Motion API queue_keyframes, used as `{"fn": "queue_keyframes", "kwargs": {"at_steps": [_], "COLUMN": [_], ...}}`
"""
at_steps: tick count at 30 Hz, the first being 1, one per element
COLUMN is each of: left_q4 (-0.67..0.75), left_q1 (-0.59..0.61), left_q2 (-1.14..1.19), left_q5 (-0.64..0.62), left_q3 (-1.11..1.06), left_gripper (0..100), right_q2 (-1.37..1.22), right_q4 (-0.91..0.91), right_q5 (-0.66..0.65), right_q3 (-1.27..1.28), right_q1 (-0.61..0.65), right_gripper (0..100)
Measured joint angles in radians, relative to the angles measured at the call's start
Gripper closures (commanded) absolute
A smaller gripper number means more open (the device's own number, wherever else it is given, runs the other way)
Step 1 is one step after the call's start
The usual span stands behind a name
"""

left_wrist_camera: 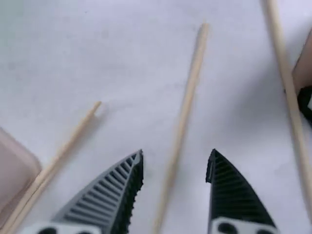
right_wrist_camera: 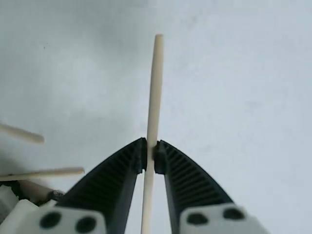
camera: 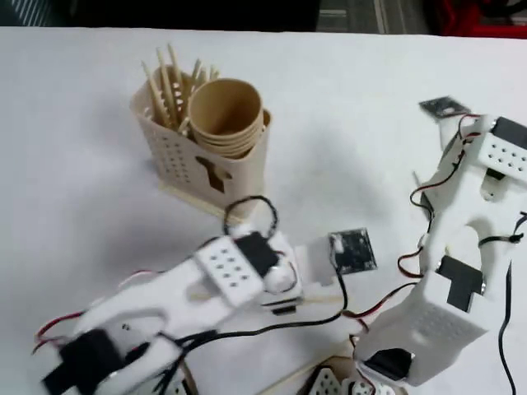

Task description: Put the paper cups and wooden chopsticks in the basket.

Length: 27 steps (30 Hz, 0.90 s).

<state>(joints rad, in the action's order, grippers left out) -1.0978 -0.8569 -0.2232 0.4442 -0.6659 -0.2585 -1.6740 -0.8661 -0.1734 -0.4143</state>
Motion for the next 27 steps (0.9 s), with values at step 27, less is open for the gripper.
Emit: {"fn": "queue_keyframes", "kwargs": {"at_steps": [27], "left_q4": [-0.153], "left_q1": [-0.032], "left_q2": [0.548], "left_q5": [0.000], "left_q3": [0.368], "left_gripper": [98], "right_q2": [0.002], "right_q4": [0.069], "right_q5": [-0.017], "right_q3": [0.066], "right_q1": [-0.026], "right_gripper": [97.8]}}
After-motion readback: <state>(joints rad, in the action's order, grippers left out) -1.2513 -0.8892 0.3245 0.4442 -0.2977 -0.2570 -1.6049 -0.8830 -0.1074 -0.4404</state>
